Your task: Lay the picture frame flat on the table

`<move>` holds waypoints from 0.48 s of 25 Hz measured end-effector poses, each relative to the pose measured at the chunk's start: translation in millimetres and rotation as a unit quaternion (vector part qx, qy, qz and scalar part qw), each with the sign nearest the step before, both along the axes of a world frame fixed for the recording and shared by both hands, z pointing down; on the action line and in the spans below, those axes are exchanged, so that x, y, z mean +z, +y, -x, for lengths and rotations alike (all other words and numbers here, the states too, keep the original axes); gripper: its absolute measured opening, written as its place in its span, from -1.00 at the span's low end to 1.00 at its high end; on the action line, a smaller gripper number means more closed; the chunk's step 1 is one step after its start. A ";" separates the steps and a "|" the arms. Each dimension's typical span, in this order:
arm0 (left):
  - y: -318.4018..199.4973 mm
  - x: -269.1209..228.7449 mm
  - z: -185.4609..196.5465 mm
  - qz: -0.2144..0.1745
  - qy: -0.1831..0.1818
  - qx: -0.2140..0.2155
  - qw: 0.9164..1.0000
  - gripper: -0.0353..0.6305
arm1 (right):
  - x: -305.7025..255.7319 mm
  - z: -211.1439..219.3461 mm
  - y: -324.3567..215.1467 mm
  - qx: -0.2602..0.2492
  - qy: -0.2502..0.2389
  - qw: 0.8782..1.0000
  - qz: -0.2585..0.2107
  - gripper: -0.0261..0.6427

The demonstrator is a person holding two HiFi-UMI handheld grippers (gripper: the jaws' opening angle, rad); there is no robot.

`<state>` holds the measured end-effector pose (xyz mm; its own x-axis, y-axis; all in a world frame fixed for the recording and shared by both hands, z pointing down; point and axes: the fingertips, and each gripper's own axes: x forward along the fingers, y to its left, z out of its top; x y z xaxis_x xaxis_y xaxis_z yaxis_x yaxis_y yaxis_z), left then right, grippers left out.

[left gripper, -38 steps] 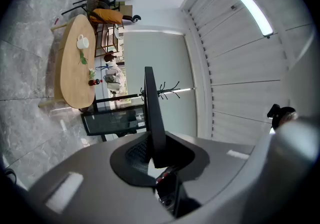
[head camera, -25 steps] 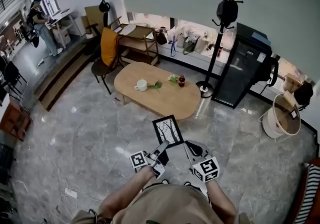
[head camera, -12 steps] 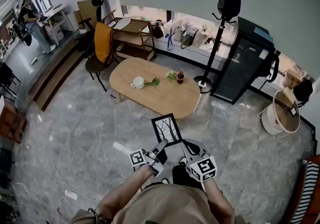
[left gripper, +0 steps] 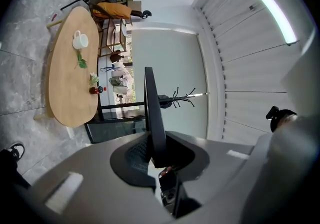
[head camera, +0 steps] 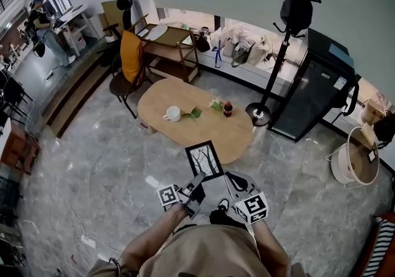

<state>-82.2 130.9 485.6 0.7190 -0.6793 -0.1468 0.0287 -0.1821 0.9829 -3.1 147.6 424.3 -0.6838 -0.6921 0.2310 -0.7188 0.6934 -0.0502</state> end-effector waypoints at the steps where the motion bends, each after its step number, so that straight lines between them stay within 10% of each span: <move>1: -11.1 -0.9 -3.2 -0.002 0.000 -0.004 1.000 -0.72 | -1.0 -4.2 -11.6 -0.004 -0.002 1.000 -0.003 -0.91; 12: -88.7 9.9 -26.7 0.014 -0.008 -0.022 1.000 -0.72 | 4.2 -37.3 -104.6 -0.021 -0.017 1.000 -0.005 -0.91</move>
<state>-55.4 42.2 495.5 0.6900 -0.7146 -0.1149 0.0045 -0.1545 0.9880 34.2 42.9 428.5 -0.7201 -0.6645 0.1997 -0.6867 0.7238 -0.0675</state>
